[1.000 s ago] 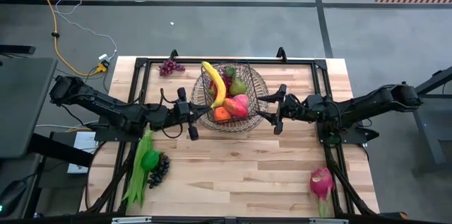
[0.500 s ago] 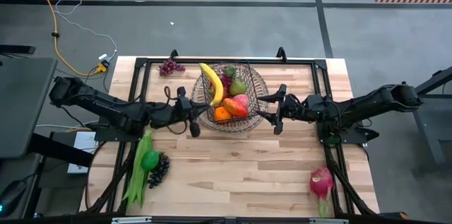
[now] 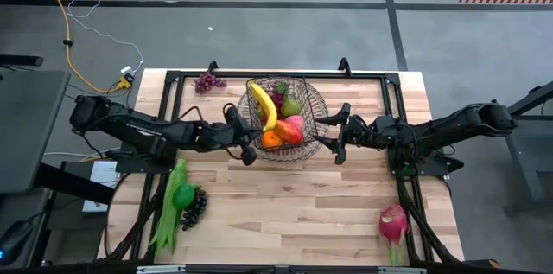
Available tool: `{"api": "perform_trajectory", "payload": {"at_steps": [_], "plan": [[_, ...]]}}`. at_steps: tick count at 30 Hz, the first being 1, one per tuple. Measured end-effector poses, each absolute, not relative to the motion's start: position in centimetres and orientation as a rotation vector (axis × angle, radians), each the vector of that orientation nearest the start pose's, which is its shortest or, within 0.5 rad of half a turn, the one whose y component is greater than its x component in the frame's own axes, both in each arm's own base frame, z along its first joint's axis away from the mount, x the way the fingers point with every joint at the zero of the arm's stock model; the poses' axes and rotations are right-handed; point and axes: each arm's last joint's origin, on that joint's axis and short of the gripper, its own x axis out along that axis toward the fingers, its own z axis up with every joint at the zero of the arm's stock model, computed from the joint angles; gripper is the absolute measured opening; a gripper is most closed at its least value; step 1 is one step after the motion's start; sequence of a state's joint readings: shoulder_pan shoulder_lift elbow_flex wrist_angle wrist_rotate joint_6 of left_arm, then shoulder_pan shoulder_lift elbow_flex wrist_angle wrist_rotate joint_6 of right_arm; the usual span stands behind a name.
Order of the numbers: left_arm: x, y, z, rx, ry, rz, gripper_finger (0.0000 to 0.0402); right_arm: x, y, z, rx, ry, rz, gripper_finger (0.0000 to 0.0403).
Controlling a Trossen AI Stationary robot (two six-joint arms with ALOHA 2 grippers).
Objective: Build produce basket
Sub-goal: Put the yellow banana into the black wire basket
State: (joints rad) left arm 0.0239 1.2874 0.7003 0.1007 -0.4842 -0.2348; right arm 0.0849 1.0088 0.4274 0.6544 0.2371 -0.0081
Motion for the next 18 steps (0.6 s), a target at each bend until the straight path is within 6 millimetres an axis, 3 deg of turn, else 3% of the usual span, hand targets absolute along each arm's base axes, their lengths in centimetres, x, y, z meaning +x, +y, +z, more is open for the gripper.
{"api": "perform_trajectory", "payload": {"at_steps": [7, 18], "plan": [[27.6, 2.2, 21.9, -0.128, 0.49, 0.569, 0.0008, 21.2, 1.1, 24.9, 0.003, -0.071, -0.153, 0.0243], [27.7, 2.4, 21.7, -0.088, 0.503, 0.603, 0.0048, 21.2, 1.1, 24.9, 0.003, -0.07, -0.152, 0.0243]]}}
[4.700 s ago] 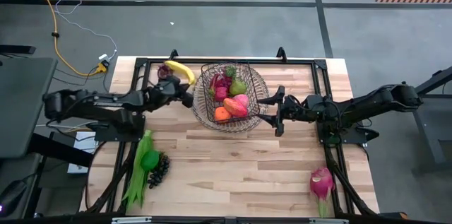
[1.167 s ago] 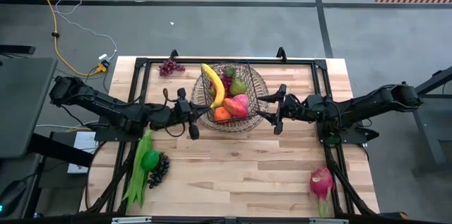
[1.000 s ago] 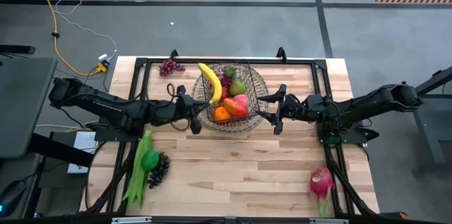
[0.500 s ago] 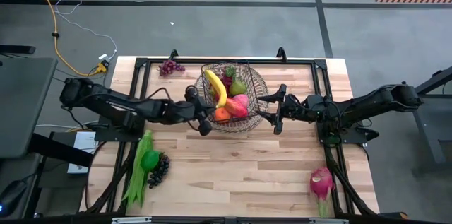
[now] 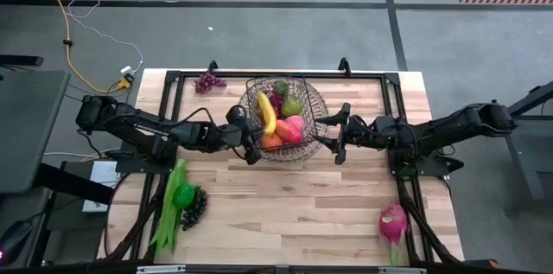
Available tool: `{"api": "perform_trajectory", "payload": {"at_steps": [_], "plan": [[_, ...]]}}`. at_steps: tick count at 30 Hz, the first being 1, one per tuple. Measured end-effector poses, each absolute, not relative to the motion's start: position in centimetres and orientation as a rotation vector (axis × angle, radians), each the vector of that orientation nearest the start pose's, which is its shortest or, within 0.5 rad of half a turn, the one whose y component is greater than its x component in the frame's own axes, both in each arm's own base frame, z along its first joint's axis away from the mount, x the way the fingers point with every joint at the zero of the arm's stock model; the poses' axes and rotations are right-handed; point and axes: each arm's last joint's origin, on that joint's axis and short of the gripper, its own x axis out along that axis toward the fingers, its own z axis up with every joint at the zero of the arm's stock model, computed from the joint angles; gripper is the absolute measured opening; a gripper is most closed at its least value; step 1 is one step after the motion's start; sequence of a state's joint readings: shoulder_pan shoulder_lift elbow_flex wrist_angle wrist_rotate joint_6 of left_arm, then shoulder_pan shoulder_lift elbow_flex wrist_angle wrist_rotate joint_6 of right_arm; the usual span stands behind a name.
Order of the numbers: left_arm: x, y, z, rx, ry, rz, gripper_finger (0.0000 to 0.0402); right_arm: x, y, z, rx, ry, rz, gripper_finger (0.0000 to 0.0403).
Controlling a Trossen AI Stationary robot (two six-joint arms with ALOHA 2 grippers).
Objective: Build produce basket
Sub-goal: Put the yellow banana into the black wire basket, then put the pink dragon fruit into the black wire basket
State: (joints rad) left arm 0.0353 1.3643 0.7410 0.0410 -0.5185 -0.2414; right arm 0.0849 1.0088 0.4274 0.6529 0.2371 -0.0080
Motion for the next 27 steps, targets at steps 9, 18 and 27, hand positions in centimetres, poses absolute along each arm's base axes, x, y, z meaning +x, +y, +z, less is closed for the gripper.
{"api": "perform_trajectory", "payload": {"at_steps": [9, 18, 27], "plan": [[27.2, 2.3, 22.2, -0.018, 0.503, 0.653, 0.0128, 21.2, 1.1, 24.9, 0.004, -0.07, -0.152, 0.0243], [22.2, 0.2, 26.3, -0.013, 0.305, 0.609, 0.0156, 21.3, 1.1, 24.9, 0.009, -0.064, -0.152, 0.0243], [16.3, -1.0, 25.3, 0.011, -0.099, 0.435, 0.0157, 21.2, 1.1, 24.9, 0.01, -0.07, -0.153, 0.0243]]}}
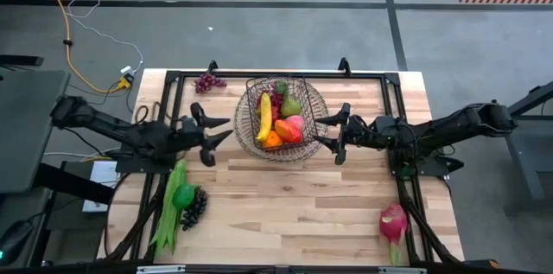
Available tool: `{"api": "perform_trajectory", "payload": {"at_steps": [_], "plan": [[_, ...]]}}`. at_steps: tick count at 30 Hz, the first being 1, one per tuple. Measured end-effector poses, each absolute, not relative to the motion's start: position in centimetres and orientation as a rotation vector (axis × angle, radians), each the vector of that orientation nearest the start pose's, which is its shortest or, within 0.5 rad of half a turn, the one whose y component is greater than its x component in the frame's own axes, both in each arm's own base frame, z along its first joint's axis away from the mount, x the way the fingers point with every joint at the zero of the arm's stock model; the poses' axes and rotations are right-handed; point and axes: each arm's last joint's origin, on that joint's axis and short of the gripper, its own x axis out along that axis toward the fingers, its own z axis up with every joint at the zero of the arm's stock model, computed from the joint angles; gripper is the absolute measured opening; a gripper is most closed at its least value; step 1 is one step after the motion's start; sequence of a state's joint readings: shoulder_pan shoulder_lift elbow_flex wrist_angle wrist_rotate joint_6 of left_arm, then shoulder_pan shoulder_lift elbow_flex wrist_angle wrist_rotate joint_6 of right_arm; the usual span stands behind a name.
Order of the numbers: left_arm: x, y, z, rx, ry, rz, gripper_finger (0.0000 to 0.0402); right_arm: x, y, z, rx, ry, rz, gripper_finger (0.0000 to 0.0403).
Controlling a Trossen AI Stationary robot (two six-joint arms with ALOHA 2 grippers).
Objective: Build produce basket
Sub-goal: Put the pink dragon fruit into the black wire basket
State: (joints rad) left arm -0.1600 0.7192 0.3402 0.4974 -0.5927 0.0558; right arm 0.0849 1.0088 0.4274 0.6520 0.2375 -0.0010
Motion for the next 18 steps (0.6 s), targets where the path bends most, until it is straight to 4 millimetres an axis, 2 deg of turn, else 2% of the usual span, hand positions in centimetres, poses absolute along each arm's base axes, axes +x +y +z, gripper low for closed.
{"api": "perform_trajectory", "payload": {"at_steps": [6, 18], "plan": [[14.8, -0.7, 25.3, -0.013, -0.176, 0.407, 0.0157, 21.2, 1.1, 24.9, 0.007, -0.071, -0.153, 0.0243], [15.2, -0.8, 24.9, -0.013, -0.151, 0.405, 0.0157, 21.2, 1.1, 24.9, 0.004, -0.072, -0.152, 0.0243]]}}
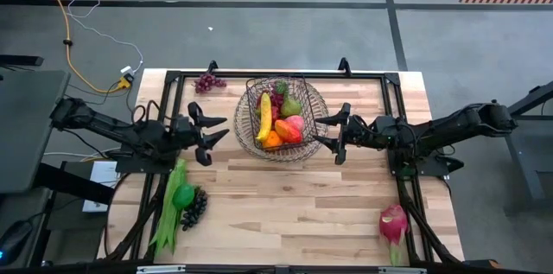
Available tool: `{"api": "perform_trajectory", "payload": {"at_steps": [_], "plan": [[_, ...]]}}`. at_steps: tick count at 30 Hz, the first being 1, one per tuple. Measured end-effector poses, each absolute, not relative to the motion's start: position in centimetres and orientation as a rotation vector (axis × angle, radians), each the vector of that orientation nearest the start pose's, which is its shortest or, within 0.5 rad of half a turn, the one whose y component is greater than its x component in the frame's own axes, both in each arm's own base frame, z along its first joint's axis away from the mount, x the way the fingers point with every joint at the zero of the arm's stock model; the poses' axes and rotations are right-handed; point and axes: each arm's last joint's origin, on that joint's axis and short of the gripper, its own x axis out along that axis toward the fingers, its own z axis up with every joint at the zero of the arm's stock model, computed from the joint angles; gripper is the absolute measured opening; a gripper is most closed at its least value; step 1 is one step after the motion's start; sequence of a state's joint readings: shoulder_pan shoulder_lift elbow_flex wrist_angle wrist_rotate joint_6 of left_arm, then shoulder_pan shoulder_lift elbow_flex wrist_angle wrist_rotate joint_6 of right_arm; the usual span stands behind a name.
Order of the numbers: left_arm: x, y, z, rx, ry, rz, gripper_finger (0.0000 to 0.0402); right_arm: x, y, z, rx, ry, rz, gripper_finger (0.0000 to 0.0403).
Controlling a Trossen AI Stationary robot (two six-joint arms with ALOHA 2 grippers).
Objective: Build produce basket
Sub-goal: Put the pink dragon fruit into the black wire basket
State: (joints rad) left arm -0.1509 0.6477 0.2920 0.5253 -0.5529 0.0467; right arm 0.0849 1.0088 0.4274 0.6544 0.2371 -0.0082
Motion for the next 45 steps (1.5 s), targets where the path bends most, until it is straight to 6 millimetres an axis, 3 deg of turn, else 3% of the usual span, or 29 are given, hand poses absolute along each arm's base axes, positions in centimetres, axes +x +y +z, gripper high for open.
{"api": "perform_trajectory", "payload": {"at_steps": [5, 19, 28, 34, 39, 45], "plan": [[15.4, -0.7, 24.6, 0.004, -0.125, 0.437, 0.0175, 21.2, 1.1, 24.9, 0.004, -0.071, -0.153, 0.0243], [15.9, -0.8, 24.3, -0.016, -0.107, 0.442, 0.03, 21.2, 1.1, 25.0, 0.004, -0.072, -0.153, 0.0243], [15.9, -0.8, 24.2, -0.033, -0.11, 0.441, 0.0317, 21.2, 1.1, 25.0, 0.019, -0.073, -0.152, 0.0243], [15.9, -0.8, 24.3, -0.041, -0.112, 0.44, 0.0317, 21.7, 1.3, 25.9, 0.247, -0.05, -0.122, 0.0243], [15.9, -0.8, 24.2, -0.038, -0.106, 0.44, 0.0317, 22.0, 3.2, 28.0, 0.481, 0.32, -0.095, 0.0243], [15.9, -0.8, 24.2, -0.038, -0.104, 0.44, 0.0317, 20.0, 7.9, 29.4, 0.749, 0.926, -0.309, 0.0243]]}}
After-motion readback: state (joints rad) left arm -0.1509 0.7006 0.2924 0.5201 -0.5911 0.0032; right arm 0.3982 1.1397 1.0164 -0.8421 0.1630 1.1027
